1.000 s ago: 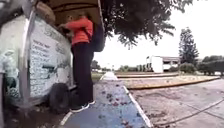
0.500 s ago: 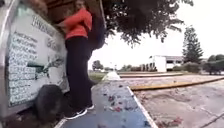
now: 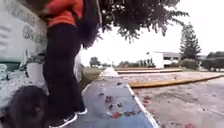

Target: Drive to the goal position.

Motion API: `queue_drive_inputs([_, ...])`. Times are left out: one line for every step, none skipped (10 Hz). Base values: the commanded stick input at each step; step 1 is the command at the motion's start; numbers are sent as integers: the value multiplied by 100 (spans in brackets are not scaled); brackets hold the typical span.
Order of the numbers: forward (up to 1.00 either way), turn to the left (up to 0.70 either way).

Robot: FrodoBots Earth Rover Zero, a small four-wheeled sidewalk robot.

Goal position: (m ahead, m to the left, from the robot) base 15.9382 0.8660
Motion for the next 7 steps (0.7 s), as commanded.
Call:
queue_drive_inputs([50,0])
queue_drive_inputs([50,0])
queue_drive_inputs([50,0])
queue_drive_inputs([50,0])
queue_drive_inputs([50,0])
queue_drive_inputs([50,0])
queue_drive_inputs([50,0])
